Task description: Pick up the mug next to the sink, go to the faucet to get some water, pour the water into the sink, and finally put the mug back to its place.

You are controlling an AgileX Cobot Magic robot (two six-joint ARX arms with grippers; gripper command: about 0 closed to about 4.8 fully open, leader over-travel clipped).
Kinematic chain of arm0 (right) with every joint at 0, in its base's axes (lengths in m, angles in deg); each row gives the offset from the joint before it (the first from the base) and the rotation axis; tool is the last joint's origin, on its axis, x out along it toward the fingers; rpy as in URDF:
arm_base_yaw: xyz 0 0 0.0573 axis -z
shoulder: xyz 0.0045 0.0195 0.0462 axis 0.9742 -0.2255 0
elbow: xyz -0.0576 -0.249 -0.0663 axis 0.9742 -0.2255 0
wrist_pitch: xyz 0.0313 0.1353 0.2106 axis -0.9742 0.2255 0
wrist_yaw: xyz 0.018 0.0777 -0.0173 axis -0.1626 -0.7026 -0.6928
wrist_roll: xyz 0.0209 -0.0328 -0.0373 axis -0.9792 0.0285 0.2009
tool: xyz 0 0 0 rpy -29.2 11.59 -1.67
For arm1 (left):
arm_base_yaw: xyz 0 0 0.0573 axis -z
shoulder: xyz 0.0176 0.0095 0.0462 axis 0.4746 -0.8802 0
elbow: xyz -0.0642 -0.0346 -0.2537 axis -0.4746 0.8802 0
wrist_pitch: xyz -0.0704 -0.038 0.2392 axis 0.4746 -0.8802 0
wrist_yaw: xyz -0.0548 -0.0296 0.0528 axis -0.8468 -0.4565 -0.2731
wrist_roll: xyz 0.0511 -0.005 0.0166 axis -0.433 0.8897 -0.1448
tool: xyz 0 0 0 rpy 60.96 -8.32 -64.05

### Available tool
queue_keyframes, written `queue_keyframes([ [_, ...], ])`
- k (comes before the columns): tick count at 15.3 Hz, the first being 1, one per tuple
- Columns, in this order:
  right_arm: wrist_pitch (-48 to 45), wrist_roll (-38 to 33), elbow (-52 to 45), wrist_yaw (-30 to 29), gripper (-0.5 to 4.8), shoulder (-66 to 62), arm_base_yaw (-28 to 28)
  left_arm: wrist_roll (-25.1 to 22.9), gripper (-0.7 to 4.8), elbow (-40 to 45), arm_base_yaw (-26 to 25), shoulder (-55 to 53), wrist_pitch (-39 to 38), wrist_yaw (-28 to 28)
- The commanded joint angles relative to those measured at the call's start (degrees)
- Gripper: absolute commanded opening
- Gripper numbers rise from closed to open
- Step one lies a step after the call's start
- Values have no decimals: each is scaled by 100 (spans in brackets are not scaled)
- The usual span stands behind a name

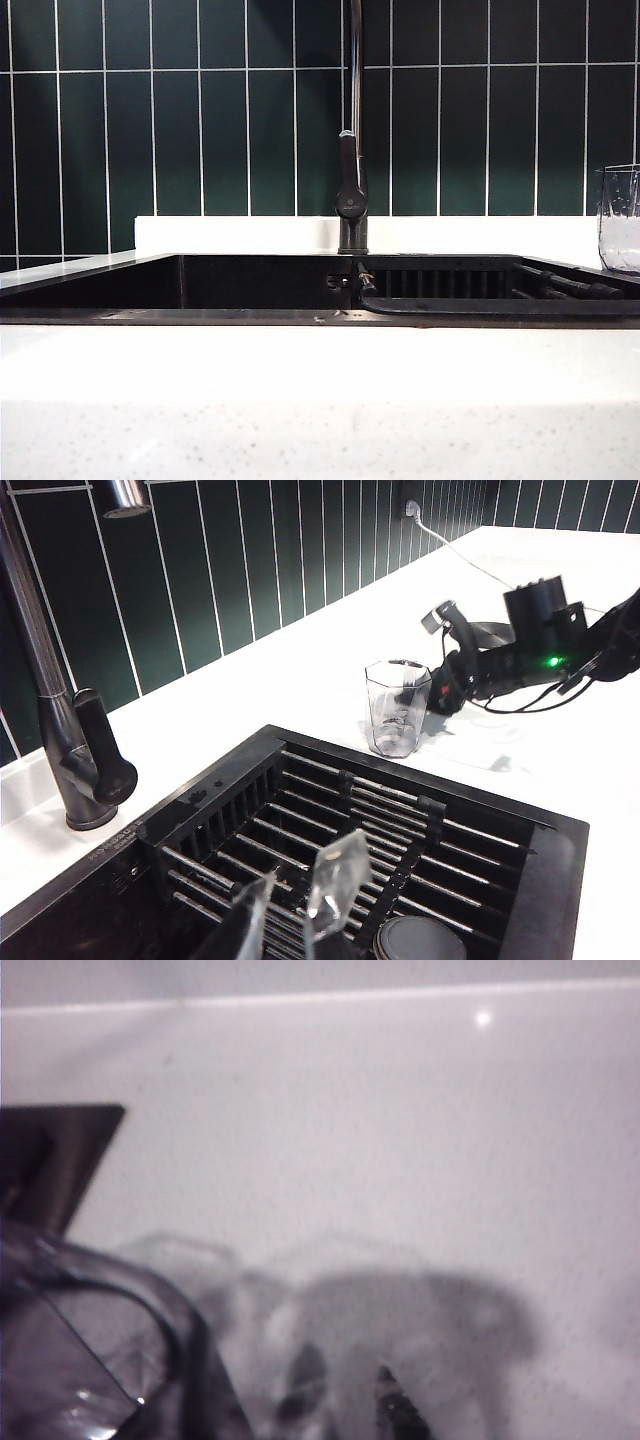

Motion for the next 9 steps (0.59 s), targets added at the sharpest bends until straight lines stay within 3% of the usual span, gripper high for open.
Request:
queue_keyframes([
  [1,20,9,4,-22,235,260,-2,-2,65,-4,0,13,111,-44],
  [9,501,-208,-717,52,234,1534,-11,0,65,-4,0,13,109,-48],
])
